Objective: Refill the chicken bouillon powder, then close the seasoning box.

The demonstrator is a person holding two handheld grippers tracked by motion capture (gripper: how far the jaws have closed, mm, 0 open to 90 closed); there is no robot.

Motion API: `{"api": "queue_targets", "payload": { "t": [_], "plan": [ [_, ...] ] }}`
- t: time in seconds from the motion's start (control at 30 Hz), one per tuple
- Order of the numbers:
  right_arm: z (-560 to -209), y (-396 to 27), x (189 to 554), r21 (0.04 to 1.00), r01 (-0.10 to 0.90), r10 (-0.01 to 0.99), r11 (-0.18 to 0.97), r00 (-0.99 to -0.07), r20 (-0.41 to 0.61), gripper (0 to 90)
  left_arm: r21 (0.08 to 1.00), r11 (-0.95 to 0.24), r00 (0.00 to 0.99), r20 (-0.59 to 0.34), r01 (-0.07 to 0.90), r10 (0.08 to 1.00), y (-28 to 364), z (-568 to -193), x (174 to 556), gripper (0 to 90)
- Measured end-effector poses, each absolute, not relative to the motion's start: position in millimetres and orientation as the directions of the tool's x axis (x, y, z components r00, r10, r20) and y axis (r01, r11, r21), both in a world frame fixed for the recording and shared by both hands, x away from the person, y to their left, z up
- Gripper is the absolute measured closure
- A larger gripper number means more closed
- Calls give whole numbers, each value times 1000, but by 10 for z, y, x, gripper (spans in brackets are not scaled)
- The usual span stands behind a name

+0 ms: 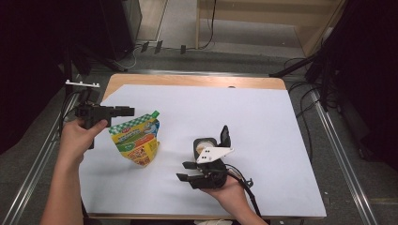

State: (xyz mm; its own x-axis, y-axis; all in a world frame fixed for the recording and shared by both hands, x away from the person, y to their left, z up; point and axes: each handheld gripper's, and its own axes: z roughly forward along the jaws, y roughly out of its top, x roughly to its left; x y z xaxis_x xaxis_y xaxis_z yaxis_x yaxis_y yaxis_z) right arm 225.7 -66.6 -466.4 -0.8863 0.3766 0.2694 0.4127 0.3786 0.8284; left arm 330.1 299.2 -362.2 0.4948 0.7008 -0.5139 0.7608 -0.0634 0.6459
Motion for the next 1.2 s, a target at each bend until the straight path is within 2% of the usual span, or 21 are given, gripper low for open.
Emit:
{"api": "queue_targets", "payload": {
  "t": [0.33,0.7,0.83,1.2],
  "plan": [
    [-4555,-785,2324,824,436,385,362,-875,294,662,635,-46,478,-529,771,701,3052,-3805,3349,520],
    [-4348,-1021,2424,823,458,389,335,-863,322,853,629,-84,500,-521,773,692,3022,-3926,3378,475],
    [-4306,-1074,2441,820,461,391,340,-862,322,896,637,-92,509,-511,765,693,3015,-3962,3377,473],
    [-4136,-1317,2520,821,465,413,331,-854,318,900,636,-97,503,-498,766,706,3030,-4074,3372,473]
  ]
}}
